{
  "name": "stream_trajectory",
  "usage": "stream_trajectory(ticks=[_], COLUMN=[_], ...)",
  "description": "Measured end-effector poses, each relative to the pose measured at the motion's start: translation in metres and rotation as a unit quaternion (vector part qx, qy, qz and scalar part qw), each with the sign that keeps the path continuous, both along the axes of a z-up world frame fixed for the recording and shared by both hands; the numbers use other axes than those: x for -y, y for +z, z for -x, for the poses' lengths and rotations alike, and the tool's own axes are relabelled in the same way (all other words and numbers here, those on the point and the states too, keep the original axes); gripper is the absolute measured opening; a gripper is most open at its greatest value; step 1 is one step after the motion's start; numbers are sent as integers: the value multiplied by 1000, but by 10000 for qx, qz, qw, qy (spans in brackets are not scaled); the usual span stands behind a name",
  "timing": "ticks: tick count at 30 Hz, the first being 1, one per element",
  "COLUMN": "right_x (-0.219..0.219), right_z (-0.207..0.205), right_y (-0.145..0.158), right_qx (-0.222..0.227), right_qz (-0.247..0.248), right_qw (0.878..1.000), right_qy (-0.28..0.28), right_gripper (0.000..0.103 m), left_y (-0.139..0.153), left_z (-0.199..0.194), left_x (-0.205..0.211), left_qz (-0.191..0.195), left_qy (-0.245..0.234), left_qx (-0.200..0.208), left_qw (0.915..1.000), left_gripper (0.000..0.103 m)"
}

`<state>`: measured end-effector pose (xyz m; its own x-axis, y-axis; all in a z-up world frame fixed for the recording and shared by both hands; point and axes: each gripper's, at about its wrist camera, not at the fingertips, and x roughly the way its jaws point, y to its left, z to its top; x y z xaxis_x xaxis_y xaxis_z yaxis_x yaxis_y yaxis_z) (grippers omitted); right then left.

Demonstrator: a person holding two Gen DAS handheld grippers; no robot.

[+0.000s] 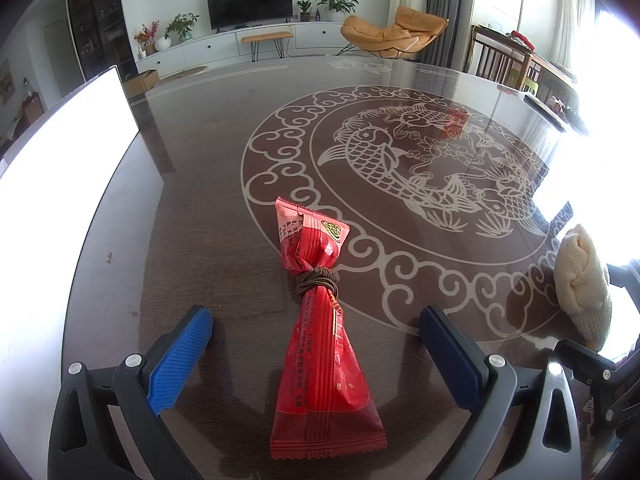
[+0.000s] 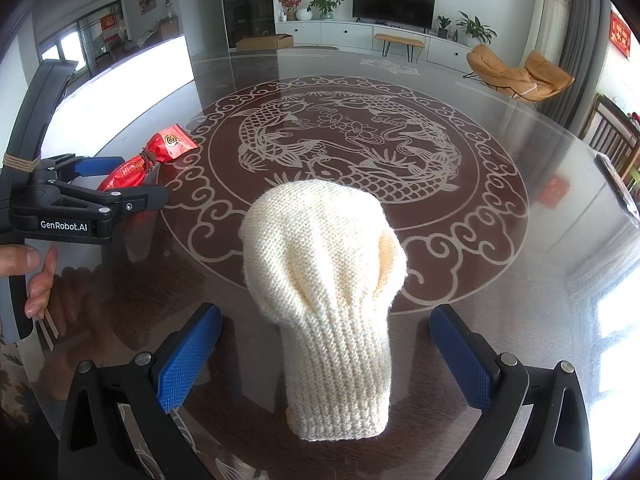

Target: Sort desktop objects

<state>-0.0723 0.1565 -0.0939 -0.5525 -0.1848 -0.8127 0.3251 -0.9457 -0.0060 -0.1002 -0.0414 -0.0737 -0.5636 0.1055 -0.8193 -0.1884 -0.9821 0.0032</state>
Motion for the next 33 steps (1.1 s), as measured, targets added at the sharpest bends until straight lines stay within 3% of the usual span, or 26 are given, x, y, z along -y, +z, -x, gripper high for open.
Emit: stream_trajectory(ticks=[9, 12, 13, 14, 15, 16, 18, 21, 26, 29, 33], right_x=[1, 2, 2, -1, -4, -6, -9, -5, 23, 50, 114], right_z=[1, 13, 19, 23, 26, 28, 29, 14, 4, 6, 9], right_y=[0, 2, 3, 5, 9, 14, 23, 49, 71, 89, 133], right_qx=[16, 504, 674, 804, 808, 741, 848, 528, 332, 185, -170], right_qz=[-26, -181, -216, -133, -26, -19, 70, 178, -154, 49, 589], right_qw=[10000, 9979, 9968, 9962, 9965, 9972, 9963, 9984, 9992, 9994, 9951], right_qy=[37, 363, 364, 309, 209, 96, -88, -95, 135, 301, 778], right_gripper=[103, 103, 103, 99, 76, 41, 41, 41, 41, 41, 41], left_y=[0, 3, 5, 9, 14, 17, 24, 47, 98, 135, 176], left_z=[-3, 1, 1, 0, -3, -2, -9, -35, -70, -93, -111], left_x=[0, -3, -5, -6, -8, -7, 3, 19, 58, 96, 166], left_qz=[20, 98, 115, 82, 74, 84, -350, -610, -1184, -1482, -1423], left_qy=[-62, -178, -219, -301, -360, -350, -324, -232, 9, 248, 697], left_qx=[144, 459, 440, 272, 135, 179, 212, -127, -531, -843, -1183], left_qw=[9999, 9987, 9987, 9991, 9992, 9992, 9986, 9978, 9915, 9850, 9803], left_gripper=[103, 103, 97, 65, 40, 18, 16, 16, 16, 16, 16])
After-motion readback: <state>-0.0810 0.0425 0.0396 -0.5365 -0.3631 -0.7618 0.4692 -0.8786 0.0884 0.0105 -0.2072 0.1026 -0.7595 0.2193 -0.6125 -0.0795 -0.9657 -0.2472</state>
